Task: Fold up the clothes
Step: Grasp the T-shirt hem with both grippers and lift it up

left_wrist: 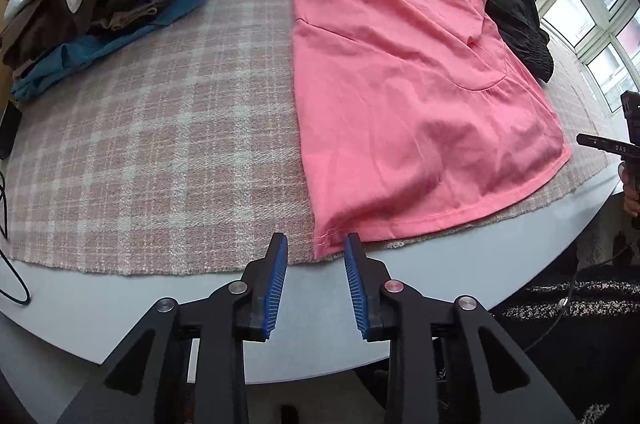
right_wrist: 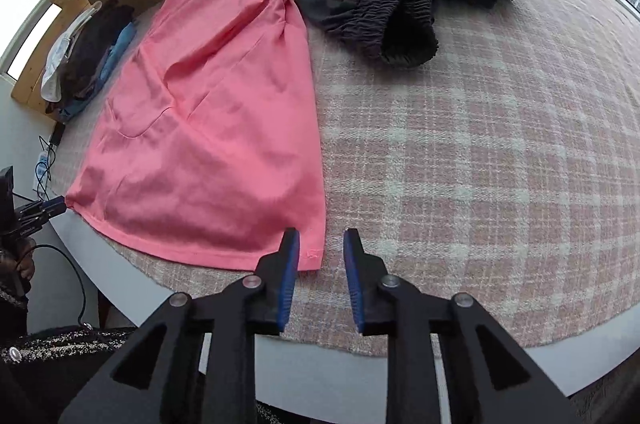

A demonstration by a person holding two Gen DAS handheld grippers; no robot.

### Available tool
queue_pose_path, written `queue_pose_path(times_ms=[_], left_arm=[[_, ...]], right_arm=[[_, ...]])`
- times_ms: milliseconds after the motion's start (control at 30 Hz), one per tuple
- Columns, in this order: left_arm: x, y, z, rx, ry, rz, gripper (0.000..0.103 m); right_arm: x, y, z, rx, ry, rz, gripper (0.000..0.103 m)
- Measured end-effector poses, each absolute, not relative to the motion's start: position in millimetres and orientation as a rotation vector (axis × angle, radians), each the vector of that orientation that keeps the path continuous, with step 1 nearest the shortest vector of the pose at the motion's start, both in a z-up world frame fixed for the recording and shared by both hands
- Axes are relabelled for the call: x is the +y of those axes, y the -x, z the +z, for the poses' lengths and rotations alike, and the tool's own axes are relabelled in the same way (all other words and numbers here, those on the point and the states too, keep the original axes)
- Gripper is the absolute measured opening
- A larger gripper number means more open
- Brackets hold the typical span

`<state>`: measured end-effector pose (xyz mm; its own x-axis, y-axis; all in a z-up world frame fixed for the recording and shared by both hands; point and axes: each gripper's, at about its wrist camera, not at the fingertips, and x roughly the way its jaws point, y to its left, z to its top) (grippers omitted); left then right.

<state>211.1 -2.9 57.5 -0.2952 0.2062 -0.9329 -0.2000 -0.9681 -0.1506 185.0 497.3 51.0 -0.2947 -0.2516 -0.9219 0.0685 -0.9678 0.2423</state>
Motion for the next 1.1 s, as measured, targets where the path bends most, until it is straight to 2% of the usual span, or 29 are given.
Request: queue_pose_path(times_ms=[100, 133, 200, 233, 267, 333, 500, 600, 700, 833, 900, 1000, 1100], left_arm=[[2.7, -205.3, 50.1, -0.017, 1.692, 2.325, 0.027], [3.1, -203.7, 49.8, -0.046, 1.688, 2.319, 0.007], [1.8, -203.2, 54.1, -0.076, 1.674, 2.336, 0.001], [-3.7, -206.1, 61.0, -0.107, 1.657, 2.352, 0.001], [-9.2, -209.0, 67.9, -0.137, 1.639, 2.368, 0.001], [-22.1, -215.7, 83.3, -0.208, 1.606, 2.408, 0.001], [-44.5, -225.5, 110.4, -0.343, 1.558, 2.478, 0.001], [-39.8, -202.7, 109.5, -0.298, 1.563, 2.490, 0.001], [-37.0, -160.0, 123.3, -0.230, 1.533, 2.507, 0.001], [-41.3, -83.1, 220.6, -0.061, 1.326, 2.646, 0.001], [-43.8, -62.8, 300.8, -0.004, 1.153, 2.731, 0.001], [-39.7, -78.4, 409.3, 0.131, 0.887, 2.819, 0.001], [-35.7, -113.1, 463.7, 0.287, 0.762, 2.832, 0.001]], right_arm=[[492.3, -179.2, 42.6, -0.222, -1.750, -2.344, 0.029], [490.0, -177.0, 39.7, -0.220, -1.752, -2.336, 0.029], [484.3, -173.0, 34.3, -0.207, -1.756, -2.317, 0.029], [480.0, -171.6, 32.7, -0.193, -1.759, -2.306, 0.023], [475.8, -170.4, 31.2, -0.180, -1.761, -2.295, 0.001], [470.1, -172.6, 36.5, -0.173, -1.734, -2.292, 0.001], [476.2, -179.6, 80.3, -0.313, -1.547, -2.353, 0.001], [479.3, -160.6, 90.7, -0.352, -1.512, -2.371, 0.001], [482.5, -124.8, 125.0, -0.374, -1.435, -2.410, 0.001], [476.5, -62.1, 245.9, -0.293, -1.138, -2.571, 0.001], [474.6, -49.6, 322.2, -0.251, -0.976, -2.655, 0.001], [466.8, -76.8, 424.5, -0.147, -0.734, -2.738, 0.001], [455.2, -131.6, 477.4, -0.043, -0.615, -2.793, 0.001]])
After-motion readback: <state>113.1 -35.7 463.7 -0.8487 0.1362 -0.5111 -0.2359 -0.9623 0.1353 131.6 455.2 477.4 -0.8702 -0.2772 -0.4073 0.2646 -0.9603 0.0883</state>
